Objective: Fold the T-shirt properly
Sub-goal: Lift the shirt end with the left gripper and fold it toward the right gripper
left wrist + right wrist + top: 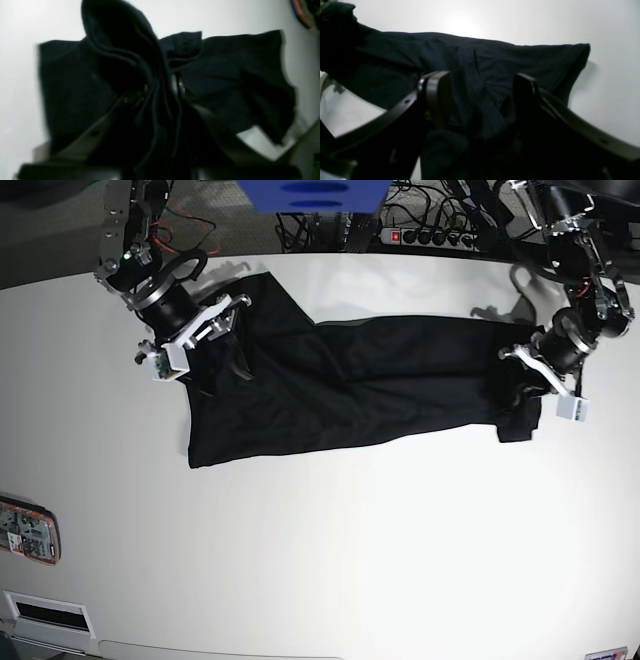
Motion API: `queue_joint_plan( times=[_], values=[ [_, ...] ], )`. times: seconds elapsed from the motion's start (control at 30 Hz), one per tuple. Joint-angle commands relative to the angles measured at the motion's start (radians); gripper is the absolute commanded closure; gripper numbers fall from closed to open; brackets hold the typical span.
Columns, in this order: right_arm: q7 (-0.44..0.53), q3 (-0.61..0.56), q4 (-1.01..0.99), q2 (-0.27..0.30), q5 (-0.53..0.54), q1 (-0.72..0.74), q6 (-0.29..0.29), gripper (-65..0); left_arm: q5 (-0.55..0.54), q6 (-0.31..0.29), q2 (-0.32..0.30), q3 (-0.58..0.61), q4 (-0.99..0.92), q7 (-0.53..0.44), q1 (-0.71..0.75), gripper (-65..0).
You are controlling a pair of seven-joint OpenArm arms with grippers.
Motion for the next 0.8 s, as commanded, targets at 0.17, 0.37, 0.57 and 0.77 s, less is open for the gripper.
queue_joint_plan(
  times=[0.17,0.37,0.57,0.77],
  values=[
    [0.029,0.002,0.02,0.006,0.019,-0.001,0.003,-36.9,-0.012,-0.009,0.052,0.015,0.001,0.047,-0.046,0.0],
    [0.029,0.002,0.02,0.006,0.019,-0.002,0.003,-36.9,-0.011,-0.009,0.059,0.169,-0.001,-0.02,-0.048,0.0],
    [0.029,0.002,0.02,0.006,0.019,-0.002,0.003,-36.9,0.047,-0.009,0.059,0.305,-0.002,-0.034,-0.074,0.0],
    [0.029,0.002,0.02,0.006,0.019,-0.002,0.003,-36.9,0.06,-0.009,0.059,0.339,-0.013,-0.034,-0.085,-3.8]
  ],
)
